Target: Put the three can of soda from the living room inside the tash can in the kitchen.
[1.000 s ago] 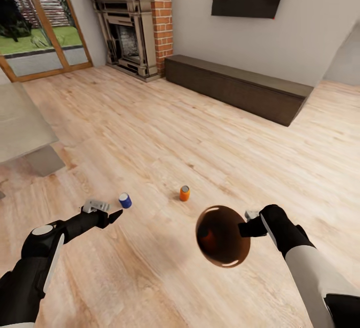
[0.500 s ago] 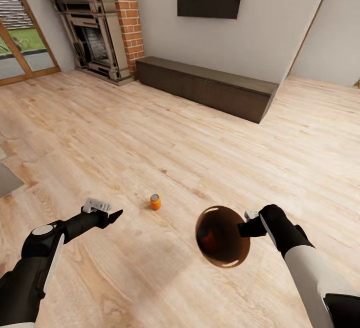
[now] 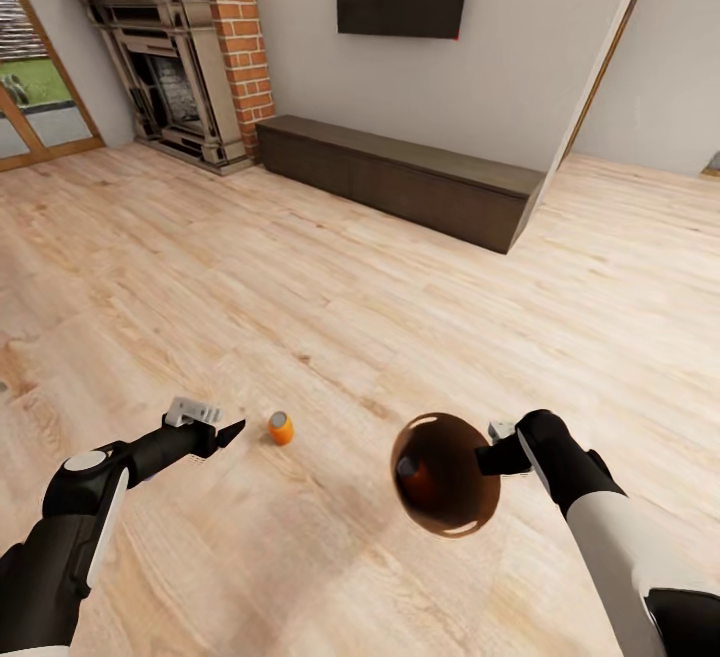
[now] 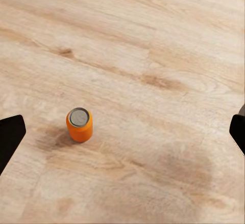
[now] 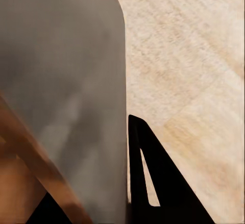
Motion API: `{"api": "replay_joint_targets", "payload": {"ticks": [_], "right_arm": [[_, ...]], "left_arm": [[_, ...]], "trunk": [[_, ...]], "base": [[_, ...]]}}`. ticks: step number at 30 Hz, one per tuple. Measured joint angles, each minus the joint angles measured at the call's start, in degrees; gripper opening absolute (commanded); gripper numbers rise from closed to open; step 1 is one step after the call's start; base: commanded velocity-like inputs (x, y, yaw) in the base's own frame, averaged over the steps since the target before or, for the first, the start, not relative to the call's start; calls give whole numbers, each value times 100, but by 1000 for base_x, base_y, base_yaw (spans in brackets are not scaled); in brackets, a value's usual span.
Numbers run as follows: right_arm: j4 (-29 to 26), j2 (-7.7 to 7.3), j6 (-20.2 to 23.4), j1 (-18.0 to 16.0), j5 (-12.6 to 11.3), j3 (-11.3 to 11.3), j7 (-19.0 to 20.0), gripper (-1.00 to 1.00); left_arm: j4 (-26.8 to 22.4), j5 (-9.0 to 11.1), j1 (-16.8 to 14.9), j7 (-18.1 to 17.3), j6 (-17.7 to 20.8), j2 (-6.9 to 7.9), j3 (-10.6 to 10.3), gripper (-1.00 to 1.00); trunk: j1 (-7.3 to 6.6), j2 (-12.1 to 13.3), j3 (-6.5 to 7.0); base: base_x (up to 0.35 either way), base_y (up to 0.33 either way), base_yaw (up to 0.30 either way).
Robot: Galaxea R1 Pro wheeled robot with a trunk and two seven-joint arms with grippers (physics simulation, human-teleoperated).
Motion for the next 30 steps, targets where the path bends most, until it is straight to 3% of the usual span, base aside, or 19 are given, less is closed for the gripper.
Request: {"api": "replay_joint_targets", "payload": {"ticks": [3,7,11,30], "right_arm": [[2,-1,-35,1,154,6,-62,-100],[1,4,0,0,-47,8,-76,-100],[1,7,-22,1,67,20,-97,-100],[1,20,-13,0,46,32,-108,-100]], "left_arm": [[-1,8,0,0,6,0,1,100],[0,28,0,0,16,0,0,100],[0,38,0,0,19,0,1,100],[11,-1,0,41,24,-3,0,100]], "trunk": [[0,0,0],[0,0,0],[0,0,0],[0,0,0]], "base": [[301,-97,0],[316,-33,0],[323,-9,0],[298,-1,104]]}}
